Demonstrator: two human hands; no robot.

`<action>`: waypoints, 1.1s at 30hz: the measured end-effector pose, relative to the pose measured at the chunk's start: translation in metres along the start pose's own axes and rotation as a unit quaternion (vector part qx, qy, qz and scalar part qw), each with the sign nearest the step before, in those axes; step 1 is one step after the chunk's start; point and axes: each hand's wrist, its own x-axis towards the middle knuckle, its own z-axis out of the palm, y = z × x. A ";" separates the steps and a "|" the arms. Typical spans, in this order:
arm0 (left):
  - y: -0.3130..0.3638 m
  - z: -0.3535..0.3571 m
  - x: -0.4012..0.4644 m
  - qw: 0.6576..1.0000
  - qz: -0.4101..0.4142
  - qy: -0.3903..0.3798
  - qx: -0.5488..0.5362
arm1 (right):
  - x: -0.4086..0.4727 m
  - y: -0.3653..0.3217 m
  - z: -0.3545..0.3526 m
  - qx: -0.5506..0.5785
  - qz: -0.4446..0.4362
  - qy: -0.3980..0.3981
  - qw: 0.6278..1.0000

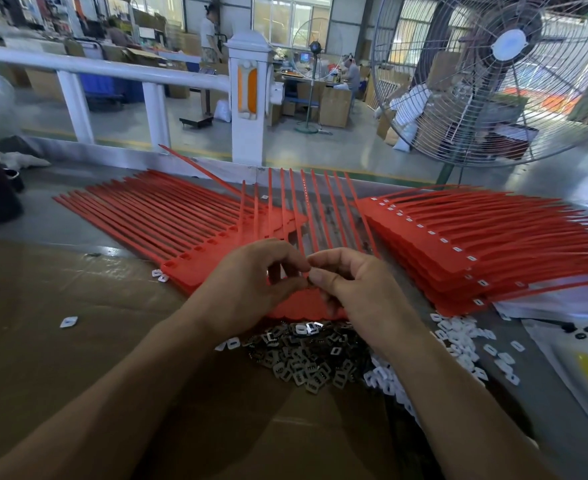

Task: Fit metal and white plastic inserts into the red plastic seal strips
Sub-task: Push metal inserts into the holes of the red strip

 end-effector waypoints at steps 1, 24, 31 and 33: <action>0.001 0.001 0.000 1.000 0.003 -0.004 -0.008 | 0.001 0.000 0.000 0.004 0.000 0.004 1.000; -0.019 -0.035 -0.001 0.982 -0.137 0.031 0.129 | -0.003 0.000 -0.009 -0.156 -0.029 0.031 0.987; -0.024 -0.036 0.000 0.967 -0.160 -0.005 0.197 | -0.004 0.000 -0.010 -0.183 -0.022 0.009 0.983; -0.026 -0.035 0.000 0.964 -0.163 -0.016 0.208 | -0.004 -0.001 -0.012 -0.194 -0.021 0.000 0.981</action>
